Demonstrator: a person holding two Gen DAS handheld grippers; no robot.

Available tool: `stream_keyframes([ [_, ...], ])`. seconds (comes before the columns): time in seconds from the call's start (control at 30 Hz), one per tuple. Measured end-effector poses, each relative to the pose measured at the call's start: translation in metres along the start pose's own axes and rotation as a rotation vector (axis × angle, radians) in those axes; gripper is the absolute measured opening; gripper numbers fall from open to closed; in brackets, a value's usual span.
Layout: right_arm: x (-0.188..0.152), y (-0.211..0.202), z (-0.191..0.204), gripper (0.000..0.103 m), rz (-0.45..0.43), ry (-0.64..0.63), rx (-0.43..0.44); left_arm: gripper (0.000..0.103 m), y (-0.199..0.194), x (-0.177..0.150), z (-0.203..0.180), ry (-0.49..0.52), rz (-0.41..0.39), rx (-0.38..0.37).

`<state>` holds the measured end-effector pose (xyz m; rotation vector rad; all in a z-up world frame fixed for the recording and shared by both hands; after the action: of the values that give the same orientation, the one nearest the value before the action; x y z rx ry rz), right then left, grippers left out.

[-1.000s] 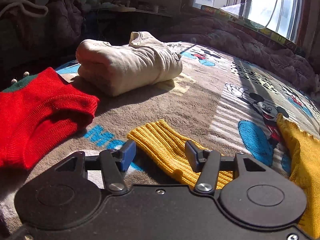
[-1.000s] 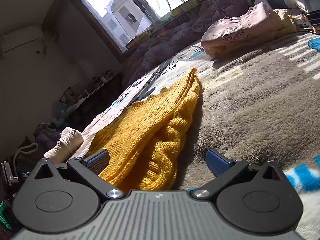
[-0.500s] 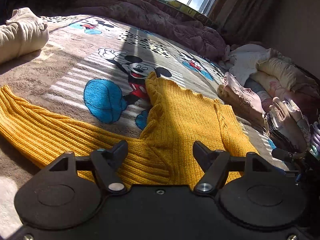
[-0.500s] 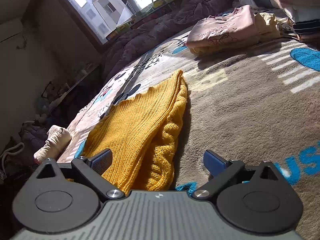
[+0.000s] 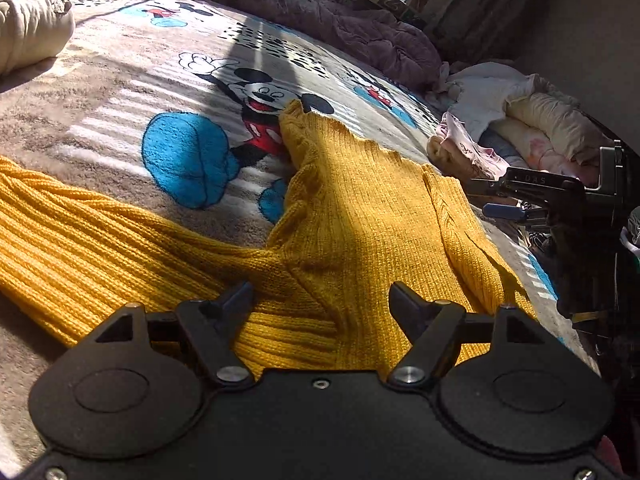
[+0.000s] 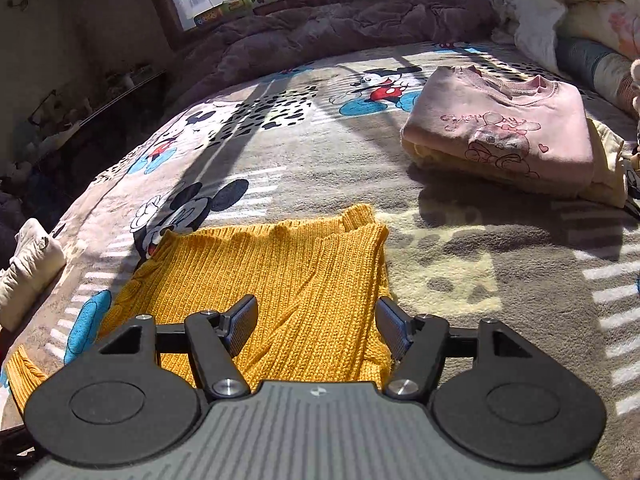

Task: Fold clothes
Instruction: 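Grasp the other sleeve with the right gripper, pull it outward, release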

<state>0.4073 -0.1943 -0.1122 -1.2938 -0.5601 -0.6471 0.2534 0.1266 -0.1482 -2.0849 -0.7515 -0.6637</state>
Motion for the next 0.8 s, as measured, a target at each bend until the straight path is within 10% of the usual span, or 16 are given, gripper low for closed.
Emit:
stream_keyframes([
  [0.2, 0.008, 0.035, -0.005, 0.054, 0.013, -0.017, -0.074, 0.077, 0.003, 0.002, 0.0, 0.014, 0.012, -0.008],
  [0.37, 0.005, 0.046, -0.003, 0.019, 0.017, -0.065, -0.089, 0.08, 0.007, 0.004, -0.001, 0.019, 0.018, -0.007],
  [0.8, 0.017, -0.041, -0.044, 0.01, -0.188, 0.042, -0.097, 0.081, 0.007, -0.001, -0.006, 0.054, 0.017, 0.024],
])
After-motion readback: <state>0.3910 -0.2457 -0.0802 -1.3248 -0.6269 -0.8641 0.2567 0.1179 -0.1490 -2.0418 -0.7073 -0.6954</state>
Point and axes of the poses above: each gripper's, at about its wrist camera, not at the fingertips, and y roughly the way its jaws point, z to its left, x to its top, the point moved 4 cm from there along y, roughly the way its jaws point, and after that the axes turned 9 degrees about -x, right-handed, at the moved point
